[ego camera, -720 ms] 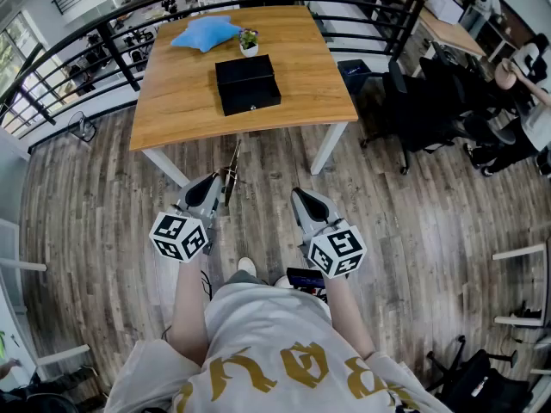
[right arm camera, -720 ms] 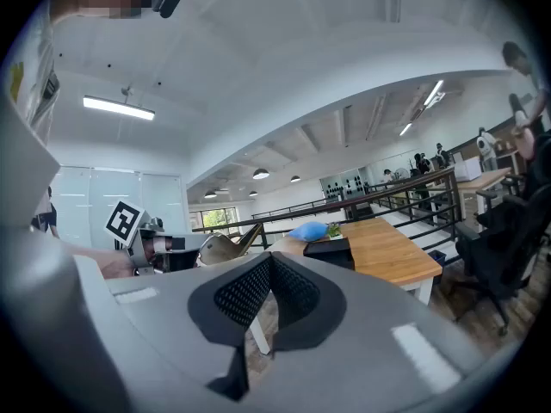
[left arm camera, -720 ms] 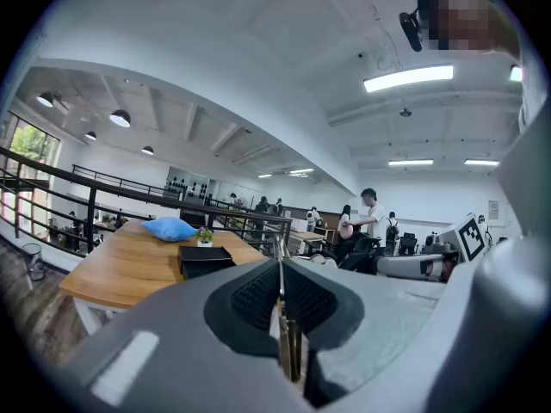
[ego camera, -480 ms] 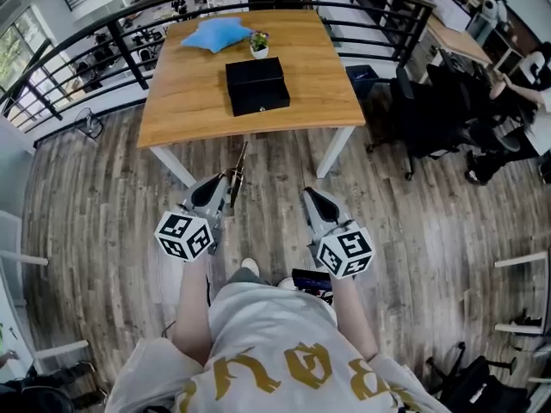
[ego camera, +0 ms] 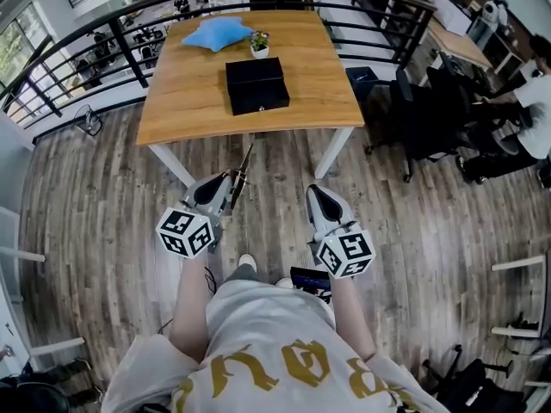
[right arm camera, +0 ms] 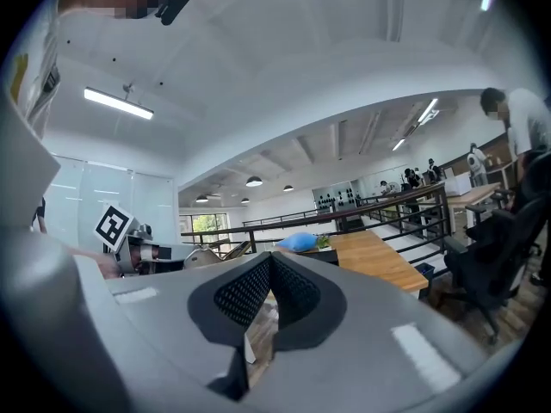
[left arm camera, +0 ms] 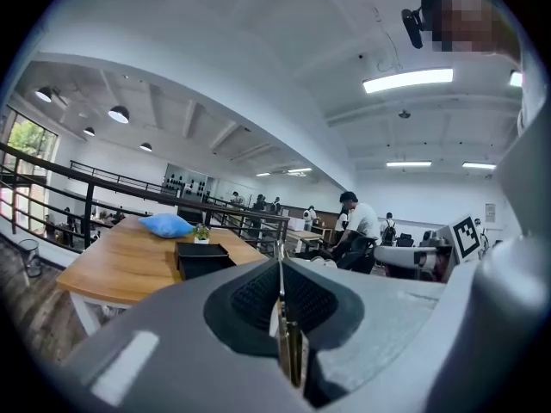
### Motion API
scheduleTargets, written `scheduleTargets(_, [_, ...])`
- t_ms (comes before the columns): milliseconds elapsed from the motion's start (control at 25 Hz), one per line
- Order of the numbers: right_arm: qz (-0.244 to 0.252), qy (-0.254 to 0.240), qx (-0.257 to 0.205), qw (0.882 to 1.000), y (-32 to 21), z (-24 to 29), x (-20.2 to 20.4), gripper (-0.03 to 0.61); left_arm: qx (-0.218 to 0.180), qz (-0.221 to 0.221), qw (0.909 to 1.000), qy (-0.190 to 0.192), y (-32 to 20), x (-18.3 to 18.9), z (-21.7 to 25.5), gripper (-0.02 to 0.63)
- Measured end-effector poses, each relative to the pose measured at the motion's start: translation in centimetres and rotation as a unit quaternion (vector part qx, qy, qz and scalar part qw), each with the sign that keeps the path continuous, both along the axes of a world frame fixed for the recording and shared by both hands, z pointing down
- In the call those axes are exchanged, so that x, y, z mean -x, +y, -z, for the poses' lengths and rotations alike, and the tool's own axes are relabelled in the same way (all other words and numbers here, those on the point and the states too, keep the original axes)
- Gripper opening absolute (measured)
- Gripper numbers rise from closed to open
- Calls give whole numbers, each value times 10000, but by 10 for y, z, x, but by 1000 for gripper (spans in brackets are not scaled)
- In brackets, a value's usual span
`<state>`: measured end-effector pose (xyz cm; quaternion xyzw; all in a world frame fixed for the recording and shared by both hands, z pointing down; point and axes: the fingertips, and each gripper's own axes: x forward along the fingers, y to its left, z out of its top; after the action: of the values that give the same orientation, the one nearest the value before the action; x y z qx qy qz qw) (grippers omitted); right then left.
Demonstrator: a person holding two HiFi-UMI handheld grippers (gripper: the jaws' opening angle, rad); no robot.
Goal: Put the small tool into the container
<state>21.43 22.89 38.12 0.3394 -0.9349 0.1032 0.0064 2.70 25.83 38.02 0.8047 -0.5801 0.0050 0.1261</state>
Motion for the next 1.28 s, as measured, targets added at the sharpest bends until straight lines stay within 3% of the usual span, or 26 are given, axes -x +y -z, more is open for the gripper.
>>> scheduleTargets(440, [-175, 178, 297, 9992, -66, -35, 33, 23, 141, 116, 9998, 62, -58, 42, -27, 9])
scheduleTargets(720, [-606, 471, 513, 9957, -170, -61, 94, 23, 306, -19, 9987, 396, -171, 123, -54, 9])
scheduleTargets(960, [-1059, 841, 586, 9891, -261, -77, 156, 23, 578, -552, 9968, 50, -280, 190, -71, 9])
scheduleTargets(1040, [-1194, 945, 590, 9866, -280, -82, 173, 23, 601, -632, 9961, 127, -307, 211, -73, 9])
scheduleTargets(1280, [-1594, 1068, 657, 9792, -324, -90, 193, 23, 671, -840, 9936, 358, -363, 238, -87, 9])
